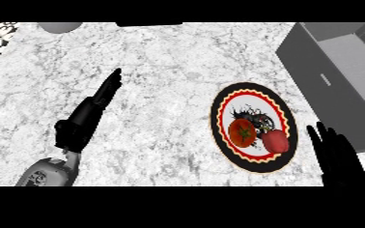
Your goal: Pick the bell pepper from the plate and place it in the cardboard box
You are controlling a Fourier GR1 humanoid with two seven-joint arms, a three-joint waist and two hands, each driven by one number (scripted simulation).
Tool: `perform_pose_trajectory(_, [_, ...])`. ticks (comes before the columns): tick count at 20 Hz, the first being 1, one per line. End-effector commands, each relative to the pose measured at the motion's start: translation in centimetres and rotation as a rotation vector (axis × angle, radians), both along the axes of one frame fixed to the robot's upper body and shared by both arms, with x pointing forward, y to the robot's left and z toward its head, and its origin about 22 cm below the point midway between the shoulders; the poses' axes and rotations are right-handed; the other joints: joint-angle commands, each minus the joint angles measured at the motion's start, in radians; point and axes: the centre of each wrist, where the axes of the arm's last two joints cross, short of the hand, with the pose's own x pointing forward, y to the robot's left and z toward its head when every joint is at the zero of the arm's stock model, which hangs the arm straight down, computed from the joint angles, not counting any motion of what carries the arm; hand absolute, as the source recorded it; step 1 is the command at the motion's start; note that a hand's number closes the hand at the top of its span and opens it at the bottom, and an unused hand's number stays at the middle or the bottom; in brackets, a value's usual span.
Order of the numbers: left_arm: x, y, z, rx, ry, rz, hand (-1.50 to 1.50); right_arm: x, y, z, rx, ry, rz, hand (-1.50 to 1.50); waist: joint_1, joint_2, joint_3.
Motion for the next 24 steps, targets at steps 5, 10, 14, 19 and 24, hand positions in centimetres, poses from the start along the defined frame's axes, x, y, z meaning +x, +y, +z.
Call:
perform_pose_trajectory(5, [0.7, -2.5, -0.3, -0.009, -0.008, -0.061, 0.00, -2.0, 7.6, 5.0, 0.040, 0.172, -0.130, -1.50, 0.060, 0.010, 0.006])
perform_pose_trajectory(10, [0.0, -2.6, -0.4, -0.012, -0.024, -0.072, 0.00, -0.1, 10.0, 6.6, 0.077, 0.159, -0.154, -1.50, 0.063, 0.009, 0.008])
perform_pose_trajectory(14, [2.5, -2.7, -0.4, -0.014, -0.012, -0.060, 0.00, 0.8, 9.0, 5.0, 0.079, 0.162, -0.173, -1.50, 0.054, 0.009, 0.008])
perform_pose_trajectory(19, [0.9, -0.7, 0.1, 0.010, -0.008, -0.075, 0.00, 2.7, 9.7, 1.3, 0.040, 0.237, -0.223, -1.50, 0.060, 0.009, 0.009])
perform_pose_trajectory(24, [0.2, -2.0, -0.3, -0.015, -0.005, -0.057, 0.00, 3.2, 9.1, 0.0, 0.017, 0.265, -0.243, -1.50, 0.058, 0.008, 0.009])
